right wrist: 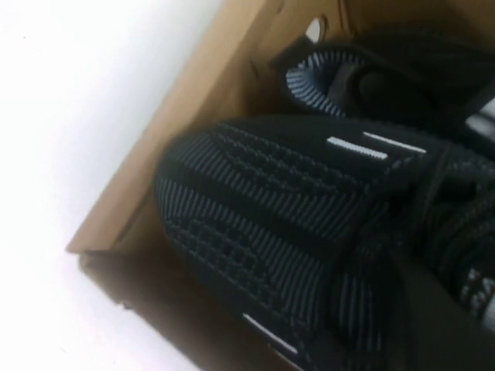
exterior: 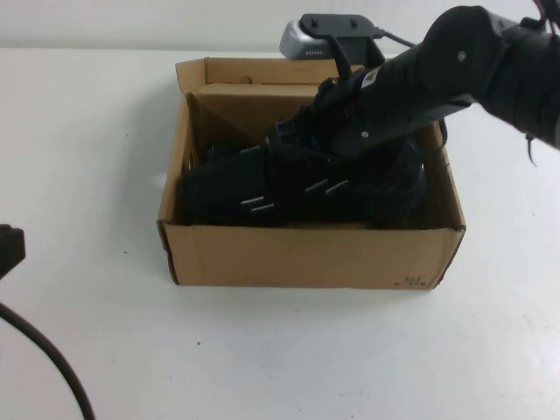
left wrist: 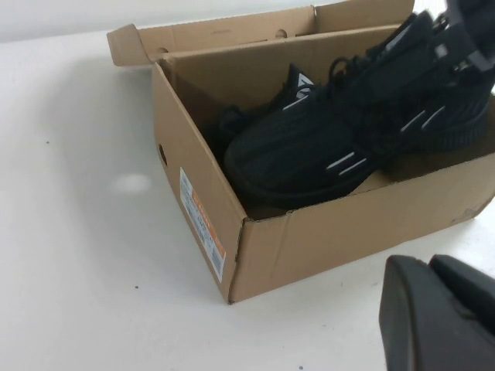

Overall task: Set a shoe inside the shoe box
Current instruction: Place the shoe in the shoe box

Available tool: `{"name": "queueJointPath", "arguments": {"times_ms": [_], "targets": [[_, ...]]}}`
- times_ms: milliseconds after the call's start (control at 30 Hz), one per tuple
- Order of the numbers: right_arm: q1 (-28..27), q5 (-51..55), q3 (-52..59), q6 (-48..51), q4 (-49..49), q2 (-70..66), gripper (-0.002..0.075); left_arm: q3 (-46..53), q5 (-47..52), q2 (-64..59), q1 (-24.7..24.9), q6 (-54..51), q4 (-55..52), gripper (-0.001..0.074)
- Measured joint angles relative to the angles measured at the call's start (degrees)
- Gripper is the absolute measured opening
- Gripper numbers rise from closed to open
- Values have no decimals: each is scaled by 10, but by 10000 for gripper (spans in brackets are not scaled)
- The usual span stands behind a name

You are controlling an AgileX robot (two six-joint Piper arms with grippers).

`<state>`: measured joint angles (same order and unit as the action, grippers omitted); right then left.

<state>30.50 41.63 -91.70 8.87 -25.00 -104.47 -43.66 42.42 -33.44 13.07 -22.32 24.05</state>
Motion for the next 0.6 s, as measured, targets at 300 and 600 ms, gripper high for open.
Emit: {"name": "queueJointPath", "arguments": {"times_ms": [300, 600], "targets": [[0, -2, -2, 0, -23, -43, 0, 0, 0, 0, 0, 1, 0, -1], [0, 27, -6, 0, -62, -62, 0, 0, 2, 0, 0, 7, 0, -1]]}}
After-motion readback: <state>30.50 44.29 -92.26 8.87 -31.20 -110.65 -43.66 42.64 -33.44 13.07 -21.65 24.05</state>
